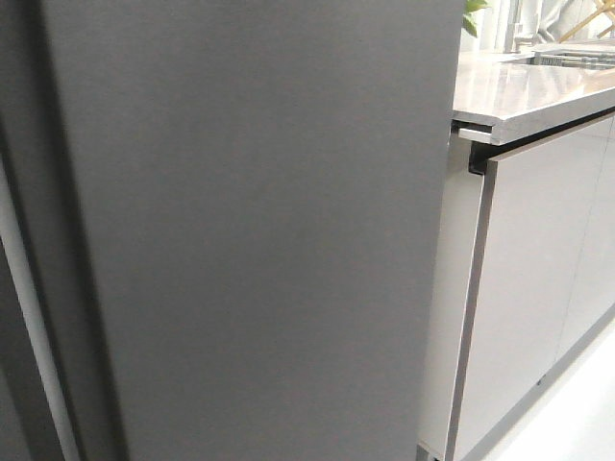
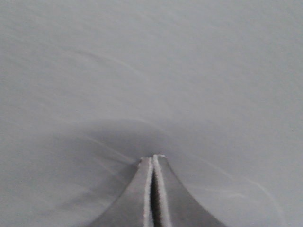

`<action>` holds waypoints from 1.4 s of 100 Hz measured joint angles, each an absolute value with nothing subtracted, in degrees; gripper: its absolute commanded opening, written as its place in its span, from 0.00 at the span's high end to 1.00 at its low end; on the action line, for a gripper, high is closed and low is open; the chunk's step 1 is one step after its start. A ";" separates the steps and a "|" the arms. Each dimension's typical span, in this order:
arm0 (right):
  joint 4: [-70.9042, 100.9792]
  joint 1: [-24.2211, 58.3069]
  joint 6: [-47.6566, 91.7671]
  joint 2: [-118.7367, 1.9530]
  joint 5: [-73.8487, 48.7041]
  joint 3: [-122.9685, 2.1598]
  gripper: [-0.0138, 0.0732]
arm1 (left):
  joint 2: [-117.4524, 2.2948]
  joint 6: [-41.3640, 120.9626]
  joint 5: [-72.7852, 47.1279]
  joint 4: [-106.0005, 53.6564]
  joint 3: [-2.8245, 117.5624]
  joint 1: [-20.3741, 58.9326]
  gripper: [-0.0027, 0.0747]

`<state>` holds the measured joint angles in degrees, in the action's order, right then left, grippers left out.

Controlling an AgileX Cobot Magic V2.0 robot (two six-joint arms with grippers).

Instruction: Close fridge door

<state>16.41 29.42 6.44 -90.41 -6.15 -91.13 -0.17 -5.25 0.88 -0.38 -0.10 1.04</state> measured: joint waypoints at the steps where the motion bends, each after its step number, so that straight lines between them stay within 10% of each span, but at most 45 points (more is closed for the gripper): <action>1: 16.41 29.42 6.44 -90.85 -6.05 -91.13 0.93 | -0.17 -5.25 0.88 -0.38 -0.10 1.04 0.99; 58: 13.90 26.10 6.77 -89.34 -2.42 -83.78 0.93 | -0.17 -5.25 0.88 -0.38 -0.10 1.04 0.99; 140: 8.85 8.22 4.44 -40.20 1.11 -38.41 0.93 | -0.17 -5.25 0.88 -0.38 -0.10 1.04 0.99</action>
<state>8.85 8.22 4.44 -40.20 1.11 -38.41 -0.17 -5.25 0.88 -0.38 -0.10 1.04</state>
